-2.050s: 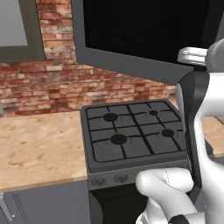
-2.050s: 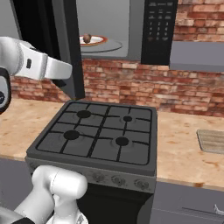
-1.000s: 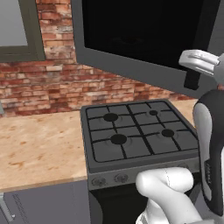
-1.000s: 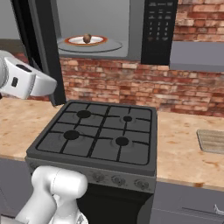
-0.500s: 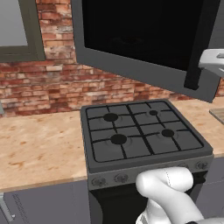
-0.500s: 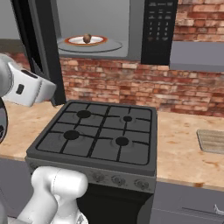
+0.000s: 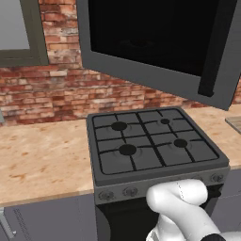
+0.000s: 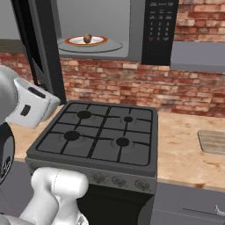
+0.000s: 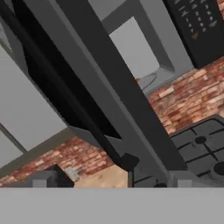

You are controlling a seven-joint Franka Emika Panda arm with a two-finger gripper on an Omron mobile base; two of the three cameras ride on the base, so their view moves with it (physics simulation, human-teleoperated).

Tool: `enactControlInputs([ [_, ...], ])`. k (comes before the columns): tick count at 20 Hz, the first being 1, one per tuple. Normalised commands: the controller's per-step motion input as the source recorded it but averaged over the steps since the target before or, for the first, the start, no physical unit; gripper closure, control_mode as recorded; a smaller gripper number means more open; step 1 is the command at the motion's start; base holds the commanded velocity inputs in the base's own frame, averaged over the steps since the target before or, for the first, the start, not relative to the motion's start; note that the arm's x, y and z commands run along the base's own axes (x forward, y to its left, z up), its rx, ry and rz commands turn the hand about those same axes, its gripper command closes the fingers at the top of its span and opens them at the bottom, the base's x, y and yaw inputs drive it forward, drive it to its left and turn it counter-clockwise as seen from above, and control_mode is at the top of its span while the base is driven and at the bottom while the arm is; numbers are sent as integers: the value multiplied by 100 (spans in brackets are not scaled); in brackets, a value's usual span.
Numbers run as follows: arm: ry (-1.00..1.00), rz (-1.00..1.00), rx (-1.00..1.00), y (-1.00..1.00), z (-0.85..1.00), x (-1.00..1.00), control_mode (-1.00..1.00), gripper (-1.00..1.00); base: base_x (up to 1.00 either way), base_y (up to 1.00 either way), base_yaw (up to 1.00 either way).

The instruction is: Retrieve the reheated potato from the microwave, then place the potato, cheese, and condiment on the cutting board.

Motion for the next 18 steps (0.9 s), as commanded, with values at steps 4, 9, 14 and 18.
enactControlInputs([
  [4, -5, 1, 26, -48, -11, -5, -100, -100, 0, 0, 0],
  [9, 0, 0, 35, -36, -5, 25, -100, -100, 0, 0, 0],
  [14, 3, 0, 34, -19, -11, 48, -100, -100, 0, 0, 0],
  [18, 0, 1, 27, -8, -16, 63, -100, -100, 0, 0, 0],
])
